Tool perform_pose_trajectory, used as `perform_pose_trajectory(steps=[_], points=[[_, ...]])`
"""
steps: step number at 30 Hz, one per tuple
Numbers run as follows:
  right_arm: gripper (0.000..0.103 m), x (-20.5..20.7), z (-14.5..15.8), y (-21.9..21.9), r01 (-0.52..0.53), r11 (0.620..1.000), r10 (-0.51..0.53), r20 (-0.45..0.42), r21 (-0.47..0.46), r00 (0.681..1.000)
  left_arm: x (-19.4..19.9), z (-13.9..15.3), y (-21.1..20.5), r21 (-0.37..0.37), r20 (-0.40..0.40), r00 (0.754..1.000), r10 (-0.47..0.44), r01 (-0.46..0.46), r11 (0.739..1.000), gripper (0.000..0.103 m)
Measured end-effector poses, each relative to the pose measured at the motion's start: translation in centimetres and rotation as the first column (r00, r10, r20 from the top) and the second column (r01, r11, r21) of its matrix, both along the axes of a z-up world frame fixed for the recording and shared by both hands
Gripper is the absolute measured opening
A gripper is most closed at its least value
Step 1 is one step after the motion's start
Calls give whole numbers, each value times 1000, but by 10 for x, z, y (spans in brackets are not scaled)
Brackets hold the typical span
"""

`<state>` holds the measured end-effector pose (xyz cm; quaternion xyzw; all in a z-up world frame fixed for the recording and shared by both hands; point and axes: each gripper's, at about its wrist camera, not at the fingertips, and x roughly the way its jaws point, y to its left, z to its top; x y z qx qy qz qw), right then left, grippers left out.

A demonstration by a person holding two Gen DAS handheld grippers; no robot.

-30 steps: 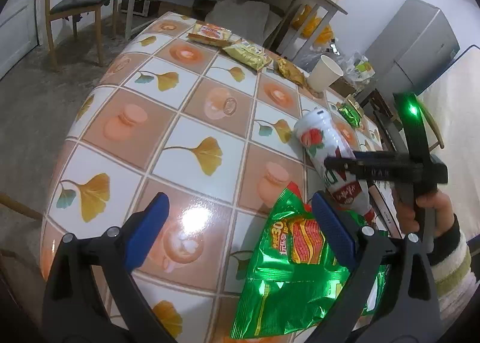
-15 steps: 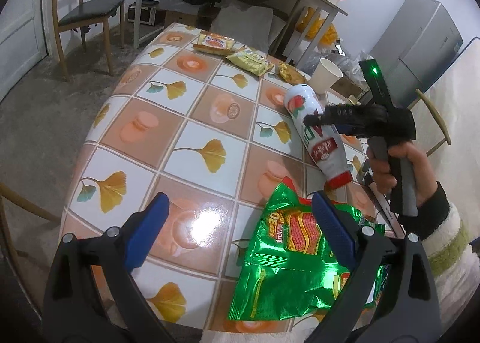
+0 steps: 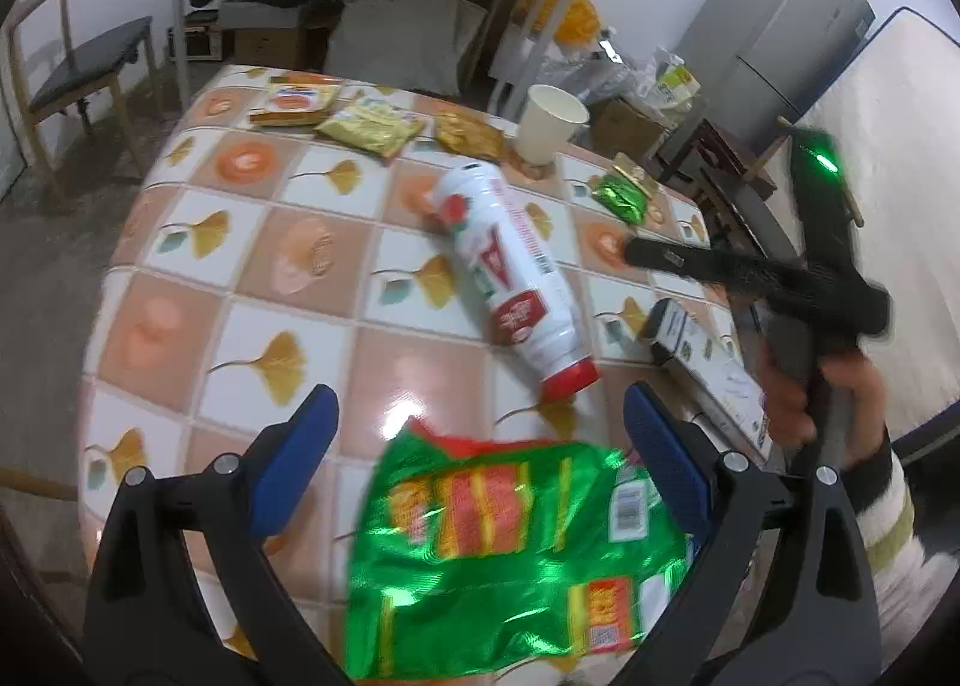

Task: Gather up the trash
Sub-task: 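Grasp the white plastic bottle with the right tool and lift it, then grasp the white bottle with the left tool while the right tool grasps the silver cable box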

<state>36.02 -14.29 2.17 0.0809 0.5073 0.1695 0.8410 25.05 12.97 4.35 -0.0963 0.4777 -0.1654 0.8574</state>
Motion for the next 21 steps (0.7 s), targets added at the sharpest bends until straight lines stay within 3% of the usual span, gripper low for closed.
perform_pose_trajectory(steps=[7, 13, 21], points=[[91, -53, 0, -74, -58, 990, 62, 26, -128, 998, 7, -9, -32, -49, -32, 999, -31, 30, 998, 92], [91, -61, -41, -104, -112, 972, 98, -76, -205, 992, 7, -18, -35, -104, -68, 998, 15, -22, 994, 92], [91, -58, -76, -122, -100, 985, 76, -160, -144, 984, 23, -8, -36, -81, -87, 995, 48, -56, 995, 92]])
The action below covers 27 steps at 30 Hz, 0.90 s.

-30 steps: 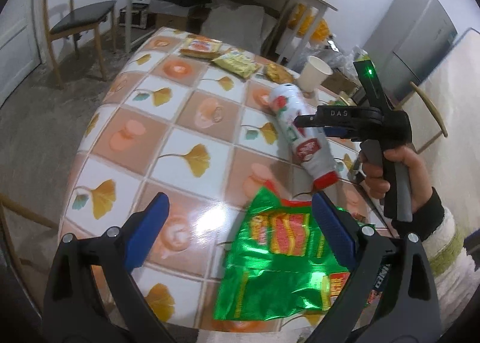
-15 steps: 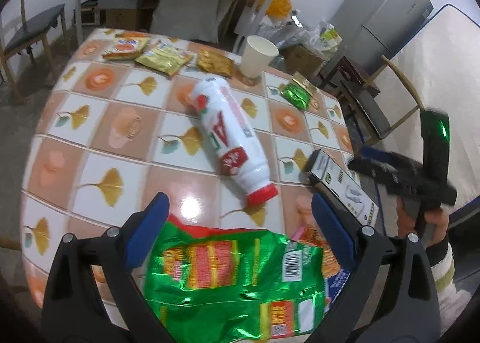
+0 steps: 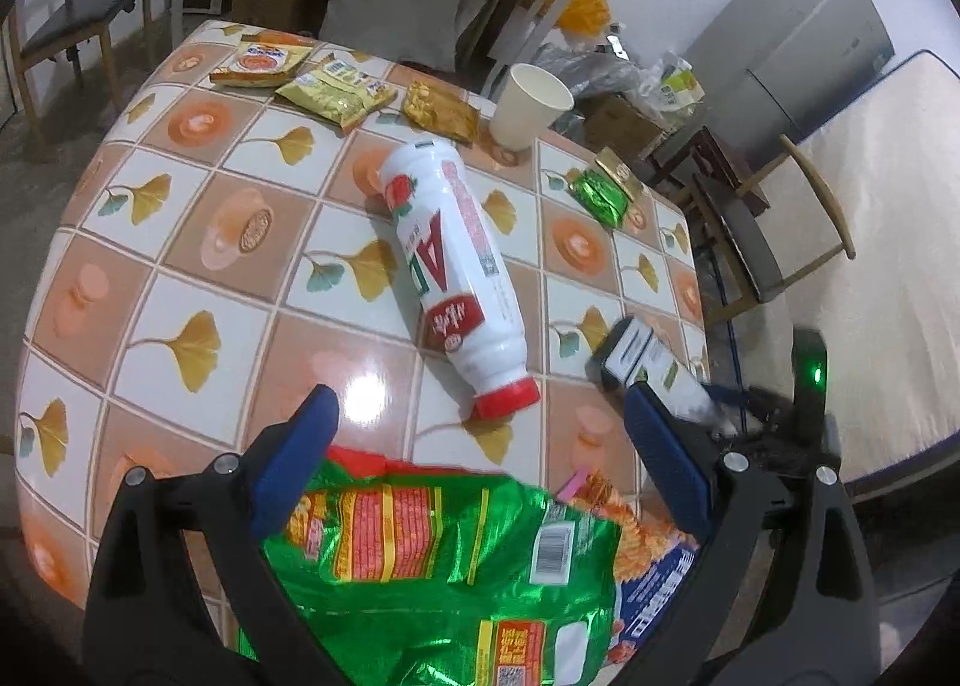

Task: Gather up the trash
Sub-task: 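Grasp the white bottle with the left tool while the right tool grasps the silver cable box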

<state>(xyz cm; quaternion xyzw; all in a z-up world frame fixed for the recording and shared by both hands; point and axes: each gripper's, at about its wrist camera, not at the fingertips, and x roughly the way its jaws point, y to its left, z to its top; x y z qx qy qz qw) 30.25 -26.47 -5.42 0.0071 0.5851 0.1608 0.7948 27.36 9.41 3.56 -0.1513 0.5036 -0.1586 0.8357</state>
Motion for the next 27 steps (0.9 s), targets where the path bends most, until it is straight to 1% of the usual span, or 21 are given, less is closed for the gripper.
perform_pose_trajectory(steps=[2, 4, 7, 9, 10, 12, 15, 17, 20, 22, 25, 27], points=[[91, -4, 0, 2, -7, 1000, 7, 7, 0, 1000, 12, 3, -2, 16, 6, 1000, 6, -6, 1000, 92], [91, -7, 2, 3, -7, 1000, 7, 16, -15, 1000, 31, 4, -7, 67, 8, 1000, 26, -26, 997, 92], [91, -11, 7, 9, -16, 999, 18, 36, -38, 999, 57, -2, -14, 69, -27, 999, 35, -33, 997, 92], [91, -11, 5, 12, -23, 998, 26, 39, -63, 999, 75, -12, -24, 73, -67, 998, 23, -18, 997, 92], [91, -11, 4, 15, -30, 996, 34, 40, -81, 999, 80, -17, -27, 88, -77, 997, 24, -17, 996, 92], [91, -12, 1, 21, -46, 991, 52, 43, -126, 998, 95, -32, -40, 143, -108, 994, 17, -1, 990, 92], [91, -10, -5, 23, -35, 984, 40, 26, -176, 999, 109, -50, -55, 192, -143, 990, -5, 33, 981, 92], [91, -9, -8, 22, -19, 983, 23, 21, -184, 1000, 115, -58, -61, 217, -159, 987, -11, 46, 975, 92], [89, -10, -6, 18, 9, 987, -4, 31, -158, 999, 123, -68, -66, 217, -179, 984, -18, 57, 975, 92], [89, -9, -6, 14, 37, 991, -33, 28, -130, 999, 127, -72, -66, 230, -180, 984, -16, 58, 972, 91], [89, -3, -6, 8, 77, 994, -77, 5, -72, 997, 131, -76, -66, 250, -183, 983, -20, 66, 966, 81], [89, 3, -5, -1, 112, 994, -112, -29, 2, 993, 135, -80, -63, 252, -194, 981, -18, 68, 965, 74]])
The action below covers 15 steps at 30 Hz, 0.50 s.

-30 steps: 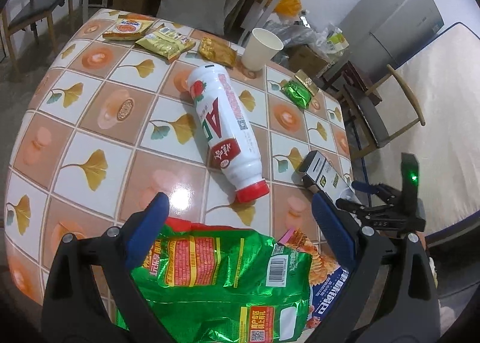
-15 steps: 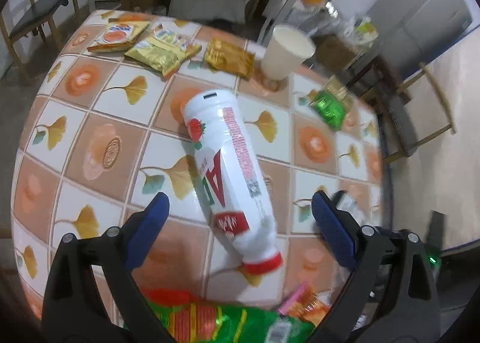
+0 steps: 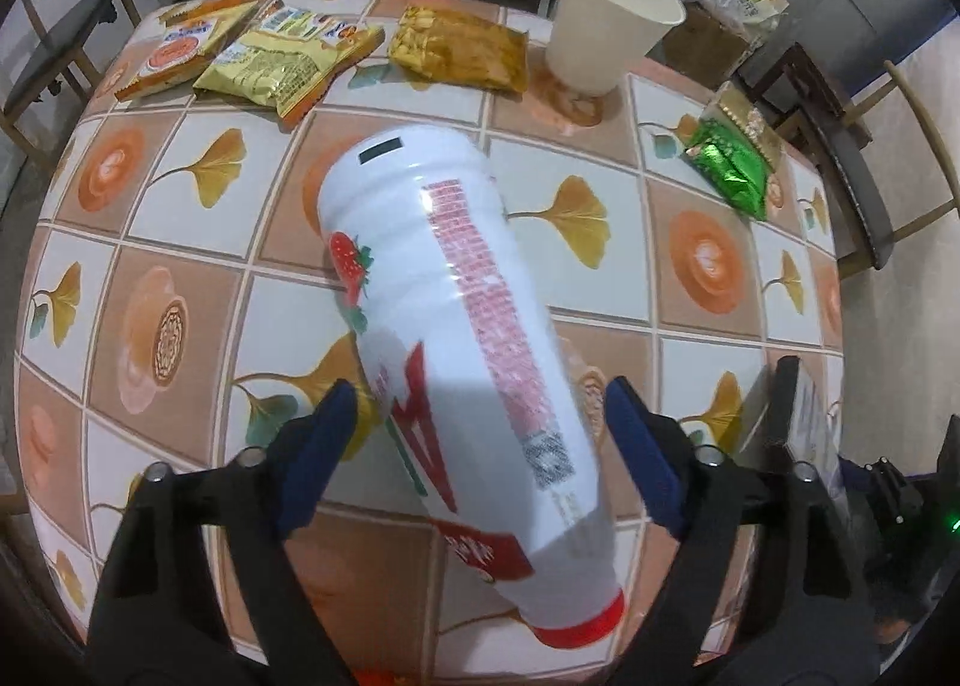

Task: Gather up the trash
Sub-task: 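Grasp the white bottle with the left tool while the right tool grasps the silver cable box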

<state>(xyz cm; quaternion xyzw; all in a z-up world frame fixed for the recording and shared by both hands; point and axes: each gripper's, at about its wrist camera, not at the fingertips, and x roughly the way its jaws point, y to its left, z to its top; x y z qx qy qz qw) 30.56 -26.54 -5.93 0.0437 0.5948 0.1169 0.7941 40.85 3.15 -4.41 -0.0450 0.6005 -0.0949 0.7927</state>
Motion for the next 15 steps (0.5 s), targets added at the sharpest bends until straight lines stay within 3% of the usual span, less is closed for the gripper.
perform_pose_trajectory(steps=[3, 9, 15], points=[[88, 6, 2, -11, 58, 995, -56, -31, 86, 998, 5, -3, 4, -21, 7, 1000, -12, 12, 1000, 70], [89, 13, -1, -22, 175, 967, -166, -66, 184, 984, 7, 5, 1, 39, 90, 989, -114, 111, 993, 69], [89, 17, -1, -7, 143, 979, -134, -72, 145, 988, 10, 4, 8, 51, 67, 991, -114, 111, 993, 74]])
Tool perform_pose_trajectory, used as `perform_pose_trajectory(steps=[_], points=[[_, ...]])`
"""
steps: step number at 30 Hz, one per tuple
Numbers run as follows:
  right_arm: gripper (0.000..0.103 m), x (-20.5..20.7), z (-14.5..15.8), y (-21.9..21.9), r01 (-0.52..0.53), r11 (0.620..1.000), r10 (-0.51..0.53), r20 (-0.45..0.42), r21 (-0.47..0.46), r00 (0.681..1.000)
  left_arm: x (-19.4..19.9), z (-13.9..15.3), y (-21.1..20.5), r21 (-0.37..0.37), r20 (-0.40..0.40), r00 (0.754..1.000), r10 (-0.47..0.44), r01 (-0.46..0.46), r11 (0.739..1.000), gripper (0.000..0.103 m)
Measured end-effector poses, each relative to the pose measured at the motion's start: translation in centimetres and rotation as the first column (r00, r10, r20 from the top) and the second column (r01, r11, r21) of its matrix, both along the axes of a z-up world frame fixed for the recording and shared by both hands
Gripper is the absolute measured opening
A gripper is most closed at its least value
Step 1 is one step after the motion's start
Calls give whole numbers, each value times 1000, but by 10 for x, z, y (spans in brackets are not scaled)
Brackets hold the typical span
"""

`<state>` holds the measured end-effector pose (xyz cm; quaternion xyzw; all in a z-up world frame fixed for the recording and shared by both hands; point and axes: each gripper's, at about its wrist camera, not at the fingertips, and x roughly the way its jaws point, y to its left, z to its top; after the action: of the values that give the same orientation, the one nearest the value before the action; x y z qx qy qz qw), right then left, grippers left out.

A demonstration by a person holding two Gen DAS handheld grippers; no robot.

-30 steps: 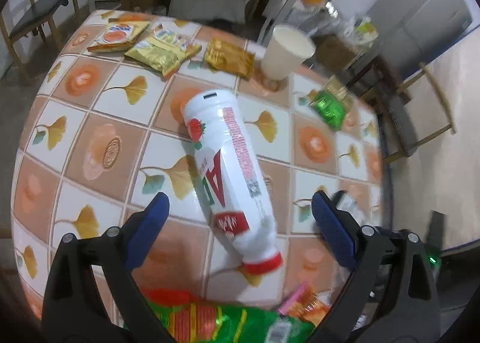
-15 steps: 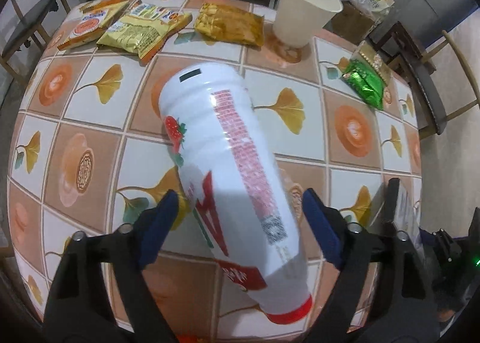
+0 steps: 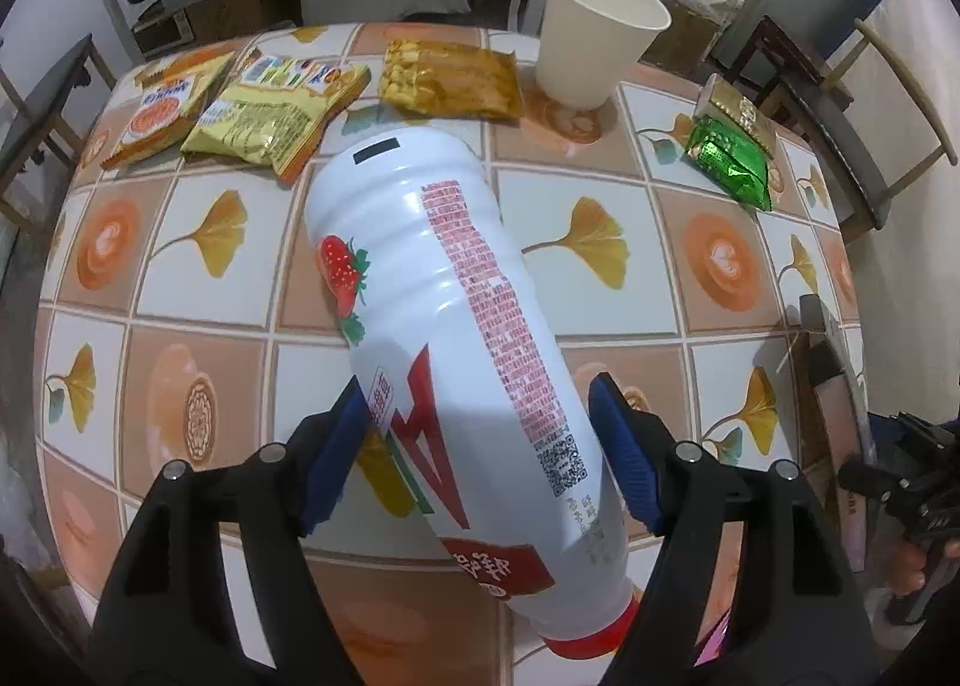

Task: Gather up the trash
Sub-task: 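Carry the white bottle and cable box to the blue wastebasket and release both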

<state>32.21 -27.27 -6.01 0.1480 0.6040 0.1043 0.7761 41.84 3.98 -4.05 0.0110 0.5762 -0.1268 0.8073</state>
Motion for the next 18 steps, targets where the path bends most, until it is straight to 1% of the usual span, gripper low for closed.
perform_pose_trajectory(steps=[1, 5, 8, 10, 12, 13, 14, 15, 18], points=[[89, 1, 0, 2, -11, 1000, 11, 1, -18, 1000, -1, -1, 1, 3, -7, 1000, 5, -5, 1000, 77], [89, 2, -1, 17, -64, 992, 65, 3, -110, 998, -5, -5, 0, -1, -22, 1000, -3, 3, 1000, 79], [90, 1, -2, 28, -103, 978, 106, 3, -182, 994, -6, -8, 0, 9, -31, 1000, 4, -4, 1000, 79], [91, 0, -3, 32, -119, 973, 122, 2, -198, 993, -6, -11, 1, 11, -33, 999, 20, -20, 1000, 79], [93, 0, -4, 34, -138, 972, 141, 1, -192, 990, -5, -14, 4, -7, -37, 998, 44, -44, 999, 79], [93, 0, -4, 35, -141, 971, 144, 4, -191, 990, -5, -15, 7, -15, -41, 998, 58, -58, 998, 77], [93, 0, -5, 36, -142, 971, 146, 6, -195, 989, -4, -15, 8, -23, -43, 997, 64, -65, 998, 72], [93, 0, -5, 37, -146, 969, 151, 7, -198, 989, -4, -15, 9, -30, -45, 997, 65, -66, 997, 71], [92, 0, -5, 36, -145, 969, 152, 22, -201, 988, -5, -14, 9, -26, -48, 997, 66, -67, 997, 69]])
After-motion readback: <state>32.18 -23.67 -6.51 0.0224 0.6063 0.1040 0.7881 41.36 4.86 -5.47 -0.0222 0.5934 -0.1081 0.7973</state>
